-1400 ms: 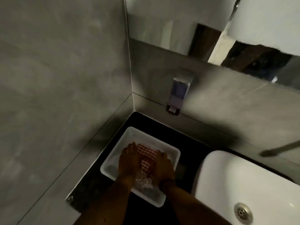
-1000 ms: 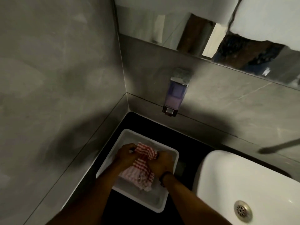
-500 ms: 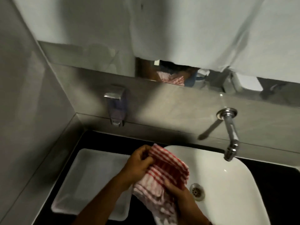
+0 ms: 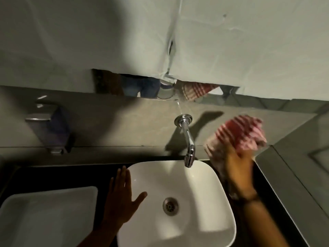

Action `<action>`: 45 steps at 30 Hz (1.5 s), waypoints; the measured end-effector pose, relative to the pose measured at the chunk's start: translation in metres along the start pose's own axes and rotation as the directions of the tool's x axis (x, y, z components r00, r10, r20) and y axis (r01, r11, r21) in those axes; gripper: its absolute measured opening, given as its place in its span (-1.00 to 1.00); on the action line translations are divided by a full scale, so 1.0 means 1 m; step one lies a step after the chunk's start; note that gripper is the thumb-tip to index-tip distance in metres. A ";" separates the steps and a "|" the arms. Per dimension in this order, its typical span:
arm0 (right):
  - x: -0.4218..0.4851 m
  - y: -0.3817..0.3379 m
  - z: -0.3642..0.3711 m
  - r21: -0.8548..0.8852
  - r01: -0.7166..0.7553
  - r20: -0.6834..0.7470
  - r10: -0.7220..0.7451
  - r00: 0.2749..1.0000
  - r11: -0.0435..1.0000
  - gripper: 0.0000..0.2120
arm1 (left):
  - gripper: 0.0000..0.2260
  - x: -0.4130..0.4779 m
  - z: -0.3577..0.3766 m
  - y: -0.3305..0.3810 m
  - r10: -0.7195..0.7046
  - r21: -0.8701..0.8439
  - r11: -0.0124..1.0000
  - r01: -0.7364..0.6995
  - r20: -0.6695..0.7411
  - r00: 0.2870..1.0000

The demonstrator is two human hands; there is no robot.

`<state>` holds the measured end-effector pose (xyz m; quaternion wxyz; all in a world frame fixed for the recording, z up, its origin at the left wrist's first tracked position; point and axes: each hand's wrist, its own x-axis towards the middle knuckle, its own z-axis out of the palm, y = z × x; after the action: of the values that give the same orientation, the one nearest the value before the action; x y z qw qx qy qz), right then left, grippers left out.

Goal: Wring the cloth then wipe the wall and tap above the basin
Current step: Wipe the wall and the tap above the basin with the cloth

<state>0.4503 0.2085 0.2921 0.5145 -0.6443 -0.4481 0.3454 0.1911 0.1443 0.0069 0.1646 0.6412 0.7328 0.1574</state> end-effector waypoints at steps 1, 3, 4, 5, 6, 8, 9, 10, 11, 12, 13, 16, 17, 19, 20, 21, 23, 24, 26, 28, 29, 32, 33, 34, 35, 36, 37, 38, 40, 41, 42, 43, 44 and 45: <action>0.017 -0.009 0.023 -0.180 0.074 0.037 -0.068 0.997 0.981 -0.74 | -0.02 0.000 0.000 0.001 0.000 -0.001 1.000 0.000 -0.004 1.000; 0.036 -0.016 0.068 -0.517 0.213 0.154 -0.154 0.976 0.829 -0.73 | -0.01 0.000 -0.001 0.003 -0.004 0.010 1.000 0.004 -0.017 1.000; 0.039 -0.016 0.086 -0.651 0.291 0.225 -0.188 0.956 0.701 -0.76 | -0.02 0.001 -0.001 0.003 -0.005 0.014 1.000 0.006 -0.021 1.000; 0.038 -0.016 0.102 -0.734 0.356 0.293 -0.203 0.934 0.578 -0.74 | -0.02 0.001 0.000 0.003 -0.005 0.017 1.000 0.006 -0.023 1.000; 0.037 -0.015 0.113 -0.776 0.404 0.346 -0.209 0.915 0.485 -0.72 | -0.03 0.000 0.001 0.003 -0.005 0.019 1.000 0.006 -0.028 1.000; 0.040 -0.017 0.126 -0.802 0.382 0.360 -0.139 0.923 0.460 -0.65 | -0.04 0.002 0.003 0.001 -0.005 0.005 1.000 0.005 -0.039 0.999; 0.046 -0.020 0.130 -0.810 0.320 0.336 -0.058 0.940 0.492 -0.62 | -0.05 0.003 0.004 0.001 -0.006 -0.007 1.000 0.006 -0.039 0.999; 0.053 -0.024 0.133 -0.813 0.264 0.323 0.025 0.946 0.520 -0.59 | -0.05 0.003 0.004 0.001 -0.008 -0.019 1.000 0.007 -0.037 0.999; 0.062 -0.027 0.135 -0.809 0.236 0.323 0.072 0.944 0.538 -0.56 | -0.04 0.004 0.004 0.001 -0.008 -0.027 1.000 0.007 -0.036 0.999; 0.072 -0.030 0.135 -0.806 0.222 0.323 0.095 0.942 0.549 -0.56 | -0.04 0.004 0.003 0.001 -0.008 -0.033 0.999 0.007 -0.035 0.999; 0.079 -0.031 0.134 -0.807 0.202 0.326 0.132 0.936 0.554 -0.55 | -0.04 0.004 0.002 0.001 -0.009 -0.036 0.999 0.008 -0.037 0.999; 0.081 -0.022 0.130 -0.836 0.210 0.368 0.235 0.900 0.507 -0.53 | -0.01 0.003 0.000 0.002 -0.023 -0.041 0.999 0.022 -0.025 0.999; 0.082 -0.018 0.130 -0.838 0.248 0.381 0.197 0.903 0.485 -0.56 | 0.00 0.003 0.000 0.003 -0.030 -0.037 0.999 0.029 -0.024 0.999; 0.090 -0.015 0.128 -0.811 0.288 0.410 0.143 0.901 0.510 -0.59 | 0.01 0.005 0.000 0.004 -0.040 -0.033 0.999 0.039 -0.027 0.999; 0.098 -0.015 0.121 -0.768 0.252 0.427 0.179 0.886 0.589 -0.59 | 0.01 0.006 0.000 0.005 -0.038 -0.034 0.999 0.038 -0.020 0.999; 0.109 -0.014 0.113 -0.676 0.151 0.449 0.240 0.861 0.721 -0.57 | 0.02 0.006 -0.001 0.005 -0.035 -0.033 0.999 0.035 -0.013 0.999; 0.128 0.003 0.090 -0.295 -0.258 0.515 0.380 0.768 0.920 -0.50 | 0.02 0.007 -0.001 0.005 -0.035 -0.031 0.999 0.035 -0.012 0.999; 0.128 0.016 0.082 -0.114 -0.447 0.567 0.428 0.704 0.887 -0.46 | 0.03 0.007 -0.001 0.005 -0.033 -0.030 0.999 0.032 -0.011 0.999; 0.119 0.042 0.075 0.100 -0.713 0.671 0.482 0.563 0.694 -0.33 | 0.03 0.009 -0.002 0.005 -0.028 -0.025 0.999 0.028 -0.003 1.000; 0.116 0.056 0.079 0.169 -0.802 0.722 0.482 0.496 0.572 -0.23 | 0.03 0.011 -0.001 0.005 -0.022 -0.022 1.000 0.022 -0.018 1.000; 0.115 0.055 0.080 0.185 -0.818 0.728 0.483 0.486 0.545 -0.23 | 0.03 0.013 -0.001 0.005 -0.021 -0.017 1.000 0.021 -0.029 0.999; 0.116 0.028 0.082 0.077 -0.619 0.606 0.457 0.651 0.782 -0.36 | 0.03 0.012 -0.002 0.005 -0.024 -0.010 1.000 0.023 -0.051 0.998; 0.110 0.019 0.081 -0.098 -0.410 0.534 0.396 0.747 0.907 -0.42 | 0.02 0.010 -0.002 0.005 -0.023 -0.011 1.000 0.023 -0.053 0.998; 0.101 0.013 0.079 -0.331 -0.138 0.487 0.294 0.822 0.934 -0.45 | 0.02 0.008 -0.003 0.006 -0.023 -0.015 1.000 0.023 -0.046 0.999; 0.089 0.009 0.078 -0.521 0.136 0.483 0.160 0.861 0.843 -0.50 | 0.02 0.006 -0.005 0.006 -0.025 -0.020 1.000 0.024 -0.036 0.999; 0.075 0.008 0.078 -0.630 0.391 0.535 0.009 0.845 0.671 -0.57 | 0.02 0.006 -0.006 0.007 -0.029 -0.026 0.999 0.028 -0.025 0.999; 0.062 0.008 0.078 -0.669 0.589 0.621 -0.093 0.778 0.453 -0.59 | 0.02 0.005 -0.007 0.008 -0.037 -0.032 0.999 0.036 -0.015 0.999; 0.051 0.011 0.079 -0.665 0.709 0.704 -0.119 0.700 0.235 -0.54 | 0.03 0.005 -0.008 0.009 -0.045 -0.037 0.998 0.045 -0.002 0.999; 0.038 0.008 0.083 -0.606 0.790 0.793 0.006 0.609 -0.095 -0.46 | 0.03 0.005 -0.010 0.009 -0.047 -0.048 0.998 0.047 0.012 0.999; 0.038 0.004 0.086 -0.566 0.799 0.801 0.096 0.591 -0.204 -0.45 | 0.03 0.006 -0.011 0.009 -0.045 -0.050 0.998 0.046 0.011 0.999; 0.041 -0.001 0.091 -0.519 0.806 0.798 0.176 0.576 -0.286 -0.45 | 0.03 0.006 -0.012 0.009 -0.045 -0.051 0.998 0.046 0.007 0.999; 0.045 -0.008 0.098 -0.466 0.809 0.791 0.241 0.562 -0.357 -0.44 | 0.03 0.006 -0.013 0.009 -0.047 -0.049 0.998 0.047 0.000 0.999; 0.047 -0.013 0.106 -0.415 0.804 0.778 0.292 0.556 -0.426 -0.43 | 0.03 0.005 -0.014 0.010 -0.050 -0.050 0.998 0.049 -0.013 0.999; 0.048 -0.019 0.113 -0.372 0.788 0.765 0.319 0.560 -0.491 -0.45 | 0.04 0.005 -0.013 0.011 -0.051 -0.053 0.997 0.050 -0.029 0.998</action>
<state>0.3605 0.2943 0.2849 -0.3723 -0.3887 -0.8246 -0.1740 0.1940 0.1501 0.0232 0.1740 0.6155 0.7469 0.1818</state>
